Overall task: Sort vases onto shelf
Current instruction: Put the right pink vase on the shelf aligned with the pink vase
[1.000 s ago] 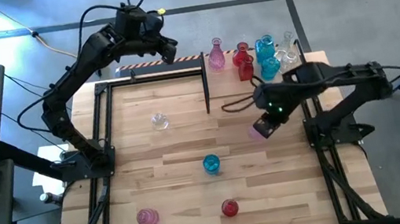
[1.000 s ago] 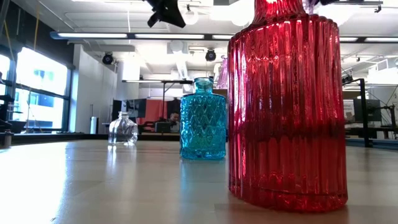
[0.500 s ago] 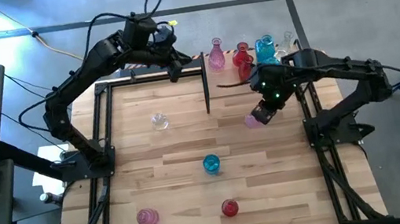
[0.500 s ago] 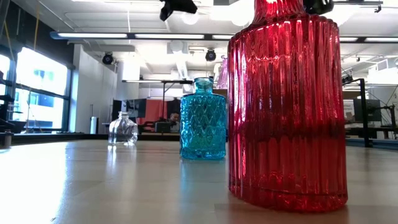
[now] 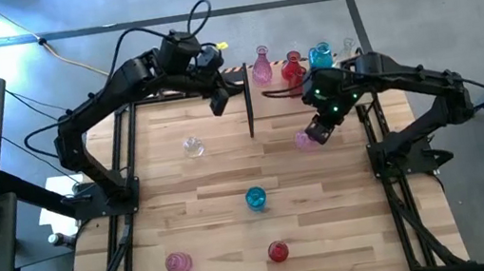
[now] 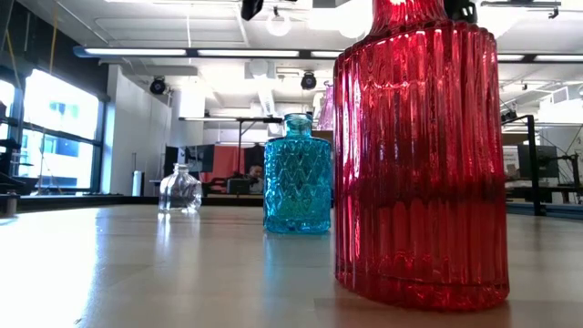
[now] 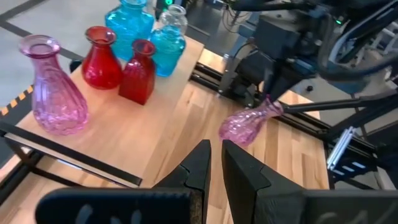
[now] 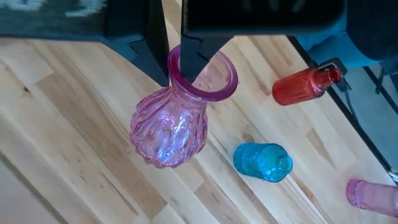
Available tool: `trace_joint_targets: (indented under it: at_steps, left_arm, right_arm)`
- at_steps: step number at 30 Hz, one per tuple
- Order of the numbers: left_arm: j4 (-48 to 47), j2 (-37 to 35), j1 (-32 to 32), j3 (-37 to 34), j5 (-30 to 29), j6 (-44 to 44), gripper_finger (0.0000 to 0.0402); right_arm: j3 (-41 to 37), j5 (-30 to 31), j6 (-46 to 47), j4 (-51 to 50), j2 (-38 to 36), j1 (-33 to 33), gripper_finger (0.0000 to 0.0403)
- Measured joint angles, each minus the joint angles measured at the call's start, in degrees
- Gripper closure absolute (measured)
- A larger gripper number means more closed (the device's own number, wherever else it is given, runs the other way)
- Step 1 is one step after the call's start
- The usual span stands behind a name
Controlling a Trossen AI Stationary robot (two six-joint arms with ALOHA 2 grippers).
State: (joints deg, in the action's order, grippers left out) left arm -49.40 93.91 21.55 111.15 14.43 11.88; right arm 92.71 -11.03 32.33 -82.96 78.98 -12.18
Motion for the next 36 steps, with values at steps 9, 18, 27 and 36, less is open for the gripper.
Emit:
trace_joint_targets:
  at_steps: [9,18,27,36]
  left_arm:
    - [0.0,0.0,-1.7,0.0,-0.2,0.7,0.0371]
    - [0.0,0.0,-1.6,0.0,-3.0,4.8,0.0370]
    - [0.0,0.0,-2.9,0.0,-3.1,1.2,0.0294]
    - [0.0,0.0,-6.6,0.0,-3.1,-0.9,0.0174]
  right_arm:
    - [0.0,-0.1,-4.5,0.0,0.0,-1.4,0.0403]
    - [0.0,-0.1,-5.7,0.0,0.0,-1.3,0.0403]
    - [0.0,-0.3,-3.9,0.0,0.0,-1.3,0.0403]
    - [0.0,-1.5,-2.5,0.0,0.0,-1.3,0.0403]
